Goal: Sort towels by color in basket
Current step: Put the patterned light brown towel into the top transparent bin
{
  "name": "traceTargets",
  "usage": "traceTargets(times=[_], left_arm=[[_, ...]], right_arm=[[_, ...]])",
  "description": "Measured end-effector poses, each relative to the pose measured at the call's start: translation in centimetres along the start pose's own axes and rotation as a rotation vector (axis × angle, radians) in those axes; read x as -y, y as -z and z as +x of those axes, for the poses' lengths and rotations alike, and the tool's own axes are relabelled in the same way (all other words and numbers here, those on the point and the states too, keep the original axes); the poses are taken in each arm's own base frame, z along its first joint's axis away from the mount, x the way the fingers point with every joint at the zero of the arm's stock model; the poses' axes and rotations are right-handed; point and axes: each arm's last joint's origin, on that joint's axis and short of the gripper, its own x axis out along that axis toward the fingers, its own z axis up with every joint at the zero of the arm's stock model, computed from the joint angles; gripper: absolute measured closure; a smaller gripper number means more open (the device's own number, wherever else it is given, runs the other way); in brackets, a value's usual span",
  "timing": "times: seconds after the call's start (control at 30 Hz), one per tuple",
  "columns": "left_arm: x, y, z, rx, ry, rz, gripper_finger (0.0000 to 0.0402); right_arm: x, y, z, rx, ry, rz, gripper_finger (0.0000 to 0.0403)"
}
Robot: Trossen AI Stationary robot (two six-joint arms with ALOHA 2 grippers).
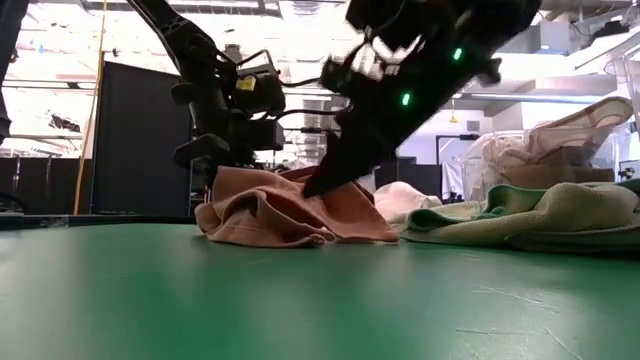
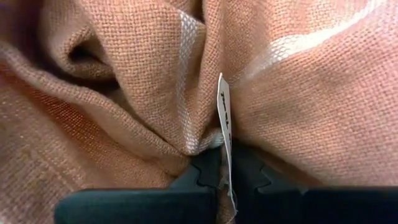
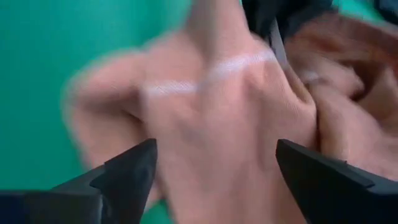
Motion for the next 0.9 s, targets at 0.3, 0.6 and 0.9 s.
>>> traceTargets(times=[0.3,0.6,0.9], left_arm=[[0.9,-0.3,0.2,0.023,0.082,0.007,0.0395],[2.0,-0.7,0.5,0.028,0.110,0.043,0.0395],[2.9,-1.7,0.7,0.103,0.146,0.086,0.0395]], right_arm=[[0.4,1.6,3.8,0.016,0.009,-0.093,0.0008],[1.6,1.2,4.8,0.084,0.000,-0.106,0.0004],[3.0,1.0,5.4,0.101,-0.066,-0.076,0.0005]])
